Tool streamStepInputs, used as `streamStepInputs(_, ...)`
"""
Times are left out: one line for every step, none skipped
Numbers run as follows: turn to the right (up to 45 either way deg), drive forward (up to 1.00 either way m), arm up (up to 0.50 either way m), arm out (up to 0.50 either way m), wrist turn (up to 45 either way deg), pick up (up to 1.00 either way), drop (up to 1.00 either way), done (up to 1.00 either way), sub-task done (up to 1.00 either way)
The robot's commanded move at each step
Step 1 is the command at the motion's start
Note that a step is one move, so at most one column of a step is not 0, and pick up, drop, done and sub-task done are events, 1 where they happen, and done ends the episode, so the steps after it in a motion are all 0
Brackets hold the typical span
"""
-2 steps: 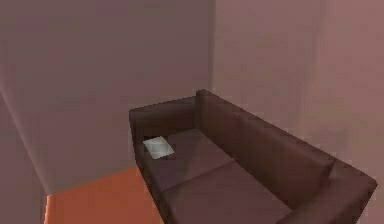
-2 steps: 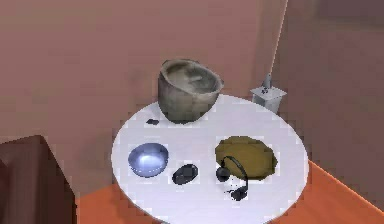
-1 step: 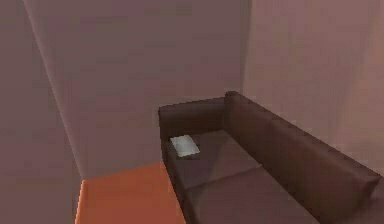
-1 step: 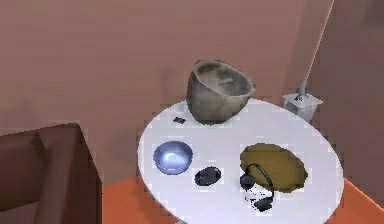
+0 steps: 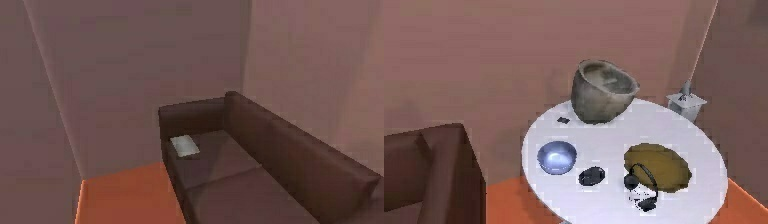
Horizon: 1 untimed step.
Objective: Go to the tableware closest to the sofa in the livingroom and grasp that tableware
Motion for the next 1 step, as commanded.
streamStepInputs(0.0,0.0,0.32,0.0,0.0,0.0,0.0,0.0,0.0)
